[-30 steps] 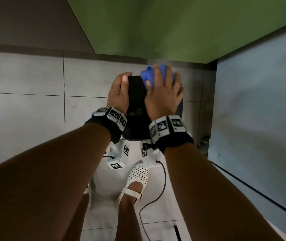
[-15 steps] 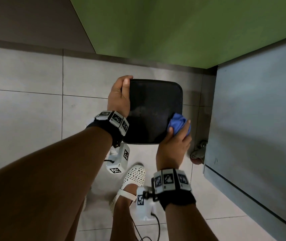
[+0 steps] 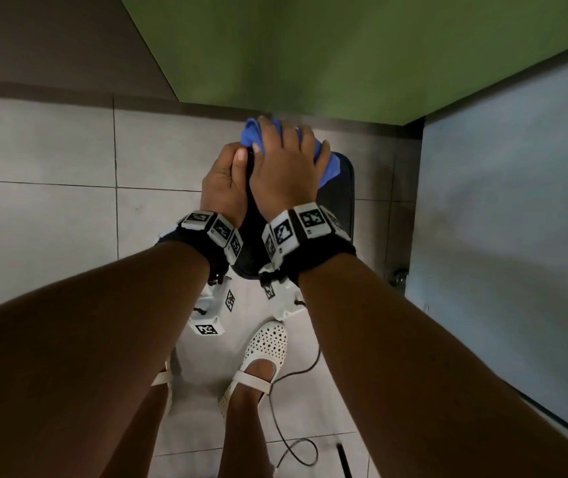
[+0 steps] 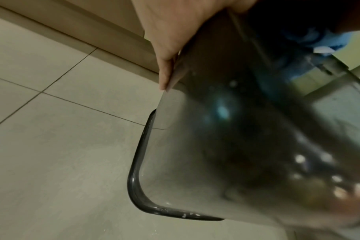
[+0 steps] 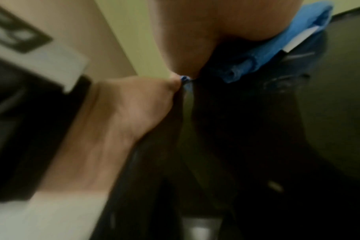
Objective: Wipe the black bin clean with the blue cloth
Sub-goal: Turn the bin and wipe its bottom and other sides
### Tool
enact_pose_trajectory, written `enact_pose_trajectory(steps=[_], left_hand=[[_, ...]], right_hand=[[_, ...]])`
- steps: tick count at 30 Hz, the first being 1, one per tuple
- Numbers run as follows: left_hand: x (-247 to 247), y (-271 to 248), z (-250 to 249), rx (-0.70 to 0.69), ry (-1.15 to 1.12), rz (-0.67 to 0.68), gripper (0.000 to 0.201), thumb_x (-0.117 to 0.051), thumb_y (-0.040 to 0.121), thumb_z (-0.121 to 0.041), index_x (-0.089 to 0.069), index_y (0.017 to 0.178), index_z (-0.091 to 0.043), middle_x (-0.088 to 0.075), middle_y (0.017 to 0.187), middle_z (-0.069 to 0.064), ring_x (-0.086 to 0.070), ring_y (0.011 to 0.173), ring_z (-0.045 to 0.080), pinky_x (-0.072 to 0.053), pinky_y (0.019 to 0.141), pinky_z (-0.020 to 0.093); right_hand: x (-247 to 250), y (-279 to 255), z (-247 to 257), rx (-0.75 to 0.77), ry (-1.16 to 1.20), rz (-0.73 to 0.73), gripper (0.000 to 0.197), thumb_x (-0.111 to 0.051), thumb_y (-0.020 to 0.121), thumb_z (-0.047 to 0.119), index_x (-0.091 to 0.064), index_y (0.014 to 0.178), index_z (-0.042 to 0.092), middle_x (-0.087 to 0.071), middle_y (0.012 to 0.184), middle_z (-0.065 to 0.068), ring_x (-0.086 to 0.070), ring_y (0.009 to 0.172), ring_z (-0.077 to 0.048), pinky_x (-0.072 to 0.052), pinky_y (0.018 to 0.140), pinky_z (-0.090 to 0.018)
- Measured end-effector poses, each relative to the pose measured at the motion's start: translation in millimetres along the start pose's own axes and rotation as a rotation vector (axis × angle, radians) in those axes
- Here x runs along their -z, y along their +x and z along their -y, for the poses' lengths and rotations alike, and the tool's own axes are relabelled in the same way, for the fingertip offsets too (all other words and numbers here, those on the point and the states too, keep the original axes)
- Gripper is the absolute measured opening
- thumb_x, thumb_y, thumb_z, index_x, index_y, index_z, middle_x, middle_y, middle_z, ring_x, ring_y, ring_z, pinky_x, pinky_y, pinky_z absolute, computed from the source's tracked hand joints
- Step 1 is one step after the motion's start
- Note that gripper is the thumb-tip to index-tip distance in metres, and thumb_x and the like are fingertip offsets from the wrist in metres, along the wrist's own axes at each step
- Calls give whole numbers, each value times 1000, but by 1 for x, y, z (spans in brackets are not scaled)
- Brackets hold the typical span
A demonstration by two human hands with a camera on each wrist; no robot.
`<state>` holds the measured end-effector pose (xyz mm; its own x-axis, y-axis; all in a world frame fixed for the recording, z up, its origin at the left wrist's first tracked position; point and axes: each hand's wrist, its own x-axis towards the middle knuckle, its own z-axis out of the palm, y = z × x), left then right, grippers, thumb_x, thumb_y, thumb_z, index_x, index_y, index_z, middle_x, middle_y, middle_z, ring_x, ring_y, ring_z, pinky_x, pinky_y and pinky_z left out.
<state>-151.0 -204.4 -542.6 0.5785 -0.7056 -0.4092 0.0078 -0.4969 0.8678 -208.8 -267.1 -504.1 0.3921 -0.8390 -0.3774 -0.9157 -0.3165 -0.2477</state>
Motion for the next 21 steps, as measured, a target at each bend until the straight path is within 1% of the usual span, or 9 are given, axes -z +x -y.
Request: enact_pose_trajectory(steps=[2, 4, 9, 11, 14, 17, 19, 20, 21], left_hand=[[0, -1, -1, 9, -17, -20, 35, -32, 97, -31, -59, 110, -14, -61, 93, -1, -56, 85, 15, -46, 80, 24], [0, -1, -1, 18, 8, -29, 34, -32, 99, -29, -59, 112, -14, -61, 95, -2, -55, 87, 13, -44, 76, 13], [1, -1, -2, 19, 45, -15, 32, -31, 101, -25, -58, 115, -15, -58, 97, -3, -53, 88, 10, -37, 68, -3], [2, -2, -4, 36, 39, 1, 32, -30, 101, -27, -58, 115, -16, -58, 99, -4, -53, 89, 10, -40, 71, 0], [1, -3, -5, 43, 25, 0, 33, -30, 101, -26, -57, 116, -16, -57, 100, -4, -53, 91, 11, -43, 77, 11], [3, -5, -8, 46, 19, 23, 34, -28, 102, -25, -56, 119, -16, -58, 104, -2, -55, 97, 13, -46, 88, 22], [4, -3, -11, 66, 4, 44, 35, -27, 102, -25, -52, 125, -16, -58, 117, 2, -54, 111, 17, -43, 99, 26], [5, -2, -12, 101, -1, 63, 36, -27, 102, -26, -48, 130, -17, -56, 126, 3, -51, 119, 17, -39, 104, 26], [6, -3, -15, 160, -12, 95, 38, -27, 102, -30, -44, 134, -19, -51, 134, 2, -47, 125, 16, -36, 108, 26]], right_hand=[[0, 1, -4, -10, 7, -28, 42, -32, 95, 38, -38, 136, 29, -44, 141, 2, -28, 135, -23, -9, 113, -52], [3, 1, -16, -47, -22, -72, 40, -34, 94, 39, -43, 131, 27, -49, 134, 0, -34, 130, -24, -15, 110, -53], [18, 3, -46, -279, 90, -53, 38, -33, 96, 39, -44, 128, 22, -45, 135, -5, -35, 125, -27, -33, 97, -48], [24, 4, -58, -394, 274, -56, 39, -33, 97, 37, -46, 127, 16, -49, 131, -11, -43, 120, -31, -35, 96, -39], [37, 10, -68, -588, 518, -22, 40, -32, 98, 37, -53, 119, 11, -57, 117, -11, -53, 106, -26, -35, 81, -26], [36, 21, -85, -717, 652, 151, 42, -27, 100, 36, -50, 83, 6, -51, 84, -6, -48, 74, -20, -35, 65, -25], [39, 22, -87, -766, 779, 170, 46, -30, 100, 36, -43, 64, 11, -49, 62, -4, -45, 54, -15, -34, 48, -21], [39, 23, -88, -764, 827, 176, 43, -30, 101, 31, -47, 66, 12, -55, 59, -9, -53, 55, -15, -37, 45, -18], [39, 23, -91, -763, 851, 197, 40, -28, 102, 24, -56, 80, 6, -66, 72, -19, -63, 71, -18, -42, 52, -15]])
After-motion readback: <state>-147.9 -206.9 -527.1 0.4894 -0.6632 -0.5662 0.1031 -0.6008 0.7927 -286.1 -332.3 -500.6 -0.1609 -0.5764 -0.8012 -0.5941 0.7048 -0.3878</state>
